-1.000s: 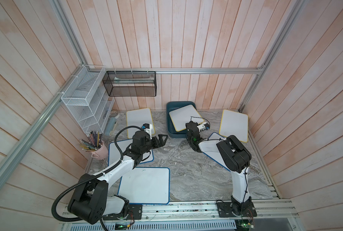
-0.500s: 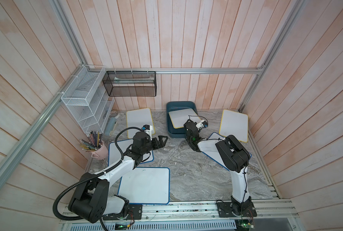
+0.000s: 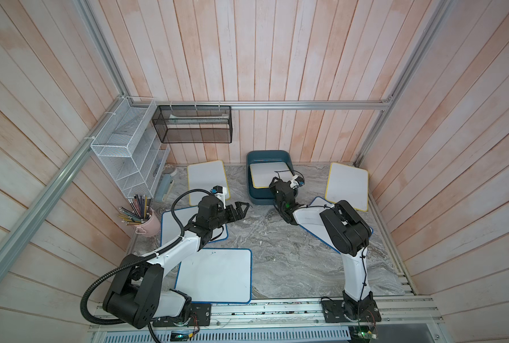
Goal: Put the whiteboard into the storage box
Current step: Place the whiteboard in the storage box.
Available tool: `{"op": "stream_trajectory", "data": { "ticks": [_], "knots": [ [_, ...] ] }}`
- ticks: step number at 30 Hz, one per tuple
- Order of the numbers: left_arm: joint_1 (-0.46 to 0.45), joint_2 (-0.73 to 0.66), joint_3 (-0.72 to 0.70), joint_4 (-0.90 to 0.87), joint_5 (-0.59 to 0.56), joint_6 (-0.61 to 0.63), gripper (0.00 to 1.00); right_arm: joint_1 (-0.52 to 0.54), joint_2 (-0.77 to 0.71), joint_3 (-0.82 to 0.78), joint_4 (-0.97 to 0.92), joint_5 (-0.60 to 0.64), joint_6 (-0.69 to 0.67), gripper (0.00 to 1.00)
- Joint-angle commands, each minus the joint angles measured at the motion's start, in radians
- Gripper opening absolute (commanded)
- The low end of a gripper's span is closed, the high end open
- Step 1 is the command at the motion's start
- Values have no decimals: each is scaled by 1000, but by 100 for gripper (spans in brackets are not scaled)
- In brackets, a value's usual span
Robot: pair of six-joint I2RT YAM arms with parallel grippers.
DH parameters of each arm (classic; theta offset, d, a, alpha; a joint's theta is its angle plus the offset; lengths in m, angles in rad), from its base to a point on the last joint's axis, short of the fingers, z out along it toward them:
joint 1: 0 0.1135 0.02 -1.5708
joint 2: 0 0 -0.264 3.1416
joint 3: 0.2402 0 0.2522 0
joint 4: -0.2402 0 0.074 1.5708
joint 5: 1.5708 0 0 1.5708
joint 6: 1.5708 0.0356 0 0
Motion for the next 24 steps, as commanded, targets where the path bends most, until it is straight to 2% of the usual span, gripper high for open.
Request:
{"op": "stream_trajectory", "data": {
  "ticks": [1, 10, 13, 17, 24],
  "knots": [
    [5, 4, 15, -18, -21, 28, 99, -18, -13, 63, -27, -87, -25, 40],
    [5, 13, 16, -23, -31, 37, 99, -52, -5, 71, -53, -186, -23, 43],
    [5, 22, 19, -26, -30, 40, 99, -69, 10, 107, -86, -252, -30, 45],
    [9, 19, 25, -45, -34, 54, 99, -87, 26, 170, -161, -338, -48, 53],
    [31, 14, 20, -64, -43, 68, 100, -99, -16, 199, -280, -377, -116, 61]
  ]
}}
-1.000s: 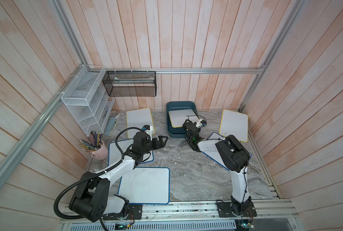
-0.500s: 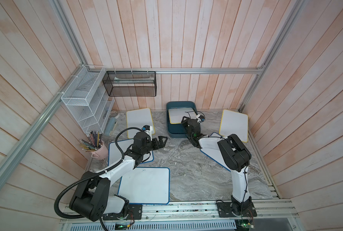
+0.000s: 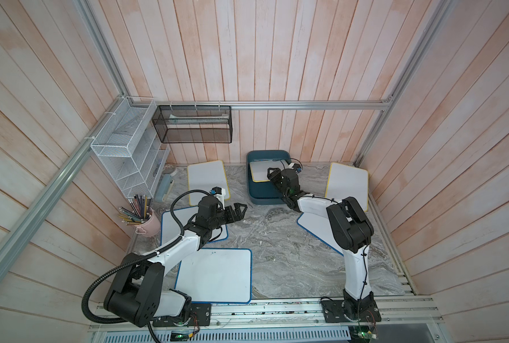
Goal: Put the whiteboard into the storage box
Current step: Place the whiteboard in the storage box.
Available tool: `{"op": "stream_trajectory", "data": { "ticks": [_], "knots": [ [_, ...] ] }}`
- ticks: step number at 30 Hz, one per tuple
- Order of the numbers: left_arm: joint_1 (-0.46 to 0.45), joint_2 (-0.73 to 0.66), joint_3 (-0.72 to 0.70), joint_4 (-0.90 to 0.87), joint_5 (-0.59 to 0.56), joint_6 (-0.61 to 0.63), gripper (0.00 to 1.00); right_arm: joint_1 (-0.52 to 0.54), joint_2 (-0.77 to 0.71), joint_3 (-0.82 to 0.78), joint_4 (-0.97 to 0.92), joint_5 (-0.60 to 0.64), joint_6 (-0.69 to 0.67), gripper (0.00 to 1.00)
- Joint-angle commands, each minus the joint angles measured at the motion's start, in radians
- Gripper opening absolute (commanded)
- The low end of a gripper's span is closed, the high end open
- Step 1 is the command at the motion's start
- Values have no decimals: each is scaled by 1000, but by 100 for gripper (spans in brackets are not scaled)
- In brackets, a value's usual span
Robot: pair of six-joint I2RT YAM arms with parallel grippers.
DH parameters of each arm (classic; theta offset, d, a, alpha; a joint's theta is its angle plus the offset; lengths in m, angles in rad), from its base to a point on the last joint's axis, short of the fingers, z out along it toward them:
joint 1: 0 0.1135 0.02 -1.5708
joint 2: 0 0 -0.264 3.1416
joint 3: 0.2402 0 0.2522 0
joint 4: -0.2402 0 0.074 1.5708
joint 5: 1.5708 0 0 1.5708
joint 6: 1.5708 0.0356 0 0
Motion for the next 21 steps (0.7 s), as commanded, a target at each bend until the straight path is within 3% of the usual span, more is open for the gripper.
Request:
{"op": "stream_trajectory", "data": {
  "ticks": [1, 21],
  "knots": [
    [15, 6, 14, -11, -15, 25, 100, -12, -38, 18, -63, -50, -58, 60],
    [91, 18, 25, -45, 16, 55, 100, -60, -148, 75, -429, -380, -320, 61]
  ]
}}
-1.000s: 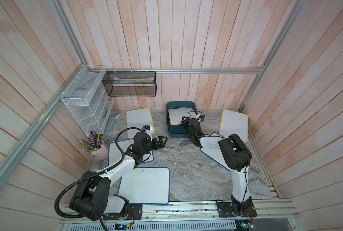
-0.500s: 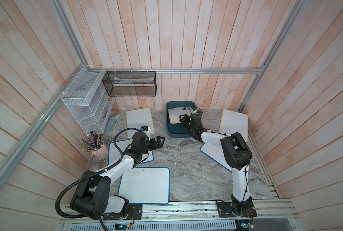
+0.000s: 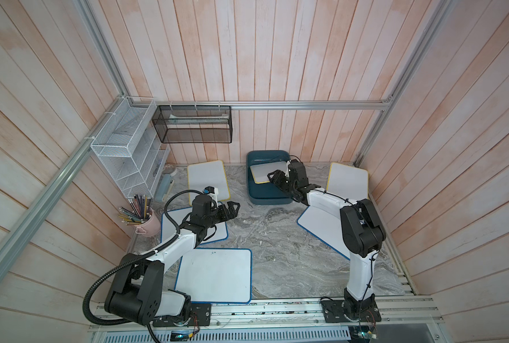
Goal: Put the whiteboard into the storage box
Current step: Place the whiteboard in the storage box.
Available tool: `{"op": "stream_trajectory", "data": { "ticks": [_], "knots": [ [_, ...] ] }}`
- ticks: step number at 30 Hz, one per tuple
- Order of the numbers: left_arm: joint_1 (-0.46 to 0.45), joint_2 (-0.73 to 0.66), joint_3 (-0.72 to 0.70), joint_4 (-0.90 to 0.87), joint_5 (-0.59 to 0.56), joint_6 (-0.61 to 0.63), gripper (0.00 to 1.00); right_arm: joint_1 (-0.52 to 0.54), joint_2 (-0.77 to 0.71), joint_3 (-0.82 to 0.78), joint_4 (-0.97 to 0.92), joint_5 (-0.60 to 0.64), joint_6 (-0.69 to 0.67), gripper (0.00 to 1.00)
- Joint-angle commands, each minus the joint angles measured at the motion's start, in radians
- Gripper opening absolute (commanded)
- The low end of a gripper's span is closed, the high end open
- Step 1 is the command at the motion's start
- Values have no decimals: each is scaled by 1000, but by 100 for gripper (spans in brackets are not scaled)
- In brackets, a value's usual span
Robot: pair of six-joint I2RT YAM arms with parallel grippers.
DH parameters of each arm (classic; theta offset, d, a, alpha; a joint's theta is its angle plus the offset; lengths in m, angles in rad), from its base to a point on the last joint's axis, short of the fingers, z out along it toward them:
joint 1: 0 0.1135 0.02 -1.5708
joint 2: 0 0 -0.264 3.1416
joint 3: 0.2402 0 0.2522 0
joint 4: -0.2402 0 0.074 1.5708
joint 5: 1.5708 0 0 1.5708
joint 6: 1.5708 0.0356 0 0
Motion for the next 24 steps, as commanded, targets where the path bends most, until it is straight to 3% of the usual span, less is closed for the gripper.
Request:
{"op": "stream_trajectory", "data": {
  "ticks": [1, 4, 8, 9, 11, 12, 13, 20, 24],
  "knots": [
    [9, 10, 25, -21, 11, 27, 100, -2, -32, 44, -87, -100, -76, 61],
    [10, 16, 23, -18, 10, 27, 100, -9, -24, 59, -130, -147, -98, 61],
    [10, 21, 22, -11, 11, 21, 100, -53, 42, 95, -122, -342, -65, 61],
    [10, 23, 21, -7, 12, 20, 100, -65, 62, 110, -135, -357, -66, 81],
    [11, 33, 26, -6, 14, 18, 100, -85, 83, 131, -141, -380, -66, 84],
    [11, 37, 31, -13, 16, 19, 100, -90, 84, 129, -130, -388, -56, 94],
    [11, 37, 35, -15, 19, 19, 100, -92, 78, 131, -129, -377, -54, 98],
    [11, 30, 22, -1, 11, 15, 100, -98, 74, 150, -137, -446, -27, 98],
    [11, 31, 18, 2, 16, 13, 100, -97, 85, 164, -135, -575, 7, 98]
  ]
}}
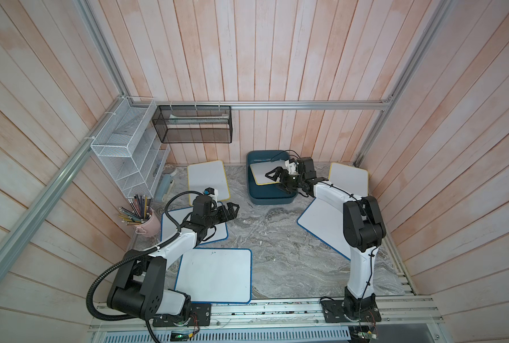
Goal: Put the whiteboard into the storage box
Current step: Place the whiteboard in the storage box, then move the whiteboard to the center of the board.
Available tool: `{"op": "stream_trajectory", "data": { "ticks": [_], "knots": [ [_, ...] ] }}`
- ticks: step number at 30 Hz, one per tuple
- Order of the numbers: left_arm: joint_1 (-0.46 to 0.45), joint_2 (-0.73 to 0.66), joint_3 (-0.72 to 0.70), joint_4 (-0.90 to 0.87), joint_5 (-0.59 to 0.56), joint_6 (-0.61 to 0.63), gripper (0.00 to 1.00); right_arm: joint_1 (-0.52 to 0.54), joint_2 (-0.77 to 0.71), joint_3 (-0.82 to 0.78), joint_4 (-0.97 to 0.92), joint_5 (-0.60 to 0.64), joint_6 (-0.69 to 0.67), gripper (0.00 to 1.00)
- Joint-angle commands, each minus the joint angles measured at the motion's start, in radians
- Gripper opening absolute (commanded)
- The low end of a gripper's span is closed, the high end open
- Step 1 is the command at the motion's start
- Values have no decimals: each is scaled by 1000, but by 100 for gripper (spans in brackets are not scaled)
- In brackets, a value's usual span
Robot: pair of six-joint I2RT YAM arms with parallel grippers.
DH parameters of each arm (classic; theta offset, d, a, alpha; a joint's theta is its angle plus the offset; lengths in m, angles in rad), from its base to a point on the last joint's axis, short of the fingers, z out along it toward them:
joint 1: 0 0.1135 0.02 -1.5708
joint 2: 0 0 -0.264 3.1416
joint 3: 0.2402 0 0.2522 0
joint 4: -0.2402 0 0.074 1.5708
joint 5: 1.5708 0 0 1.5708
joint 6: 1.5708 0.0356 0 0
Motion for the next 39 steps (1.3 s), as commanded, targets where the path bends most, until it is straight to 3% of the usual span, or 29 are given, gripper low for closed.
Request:
{"op": "stream_trajectory", "data": {
  "ticks": [1, 6, 11, 16, 22, 28, 36, 39],
  "knots": [
    [5, 0, 15, 12, 14, 8, 100, 8, 19, 47, 2, -144, 13, 98],
    [5, -5, 6, 24, 6, 5, 100, -3, -39, -4, -88, -179, -30, 98],
    [4, 0, 0, 40, 7, 1, 100, -46, -109, -177, 167, -352, 164, 98],
    [6, 0, -1, 40, -5, 7, 100, -56, -127, -189, 157, -443, 171, 98],
    [5, -17, -11, 31, -22, 7, 100, -59, -147, -53, -249, -251, -136, 98],
    [6, -51, 1, -77, -75, 45, 100, 1, -175, -36, -423, -125, -303, 98],
    [11, -101, 106, -475, -307, 34, 100, 115, -315, -318, -287, -94, -265, 98],
    [37, -130, 118, -572, -321, 24, 100, 194, -350, -418, -206, -90, -222, 98]
  ]
}}
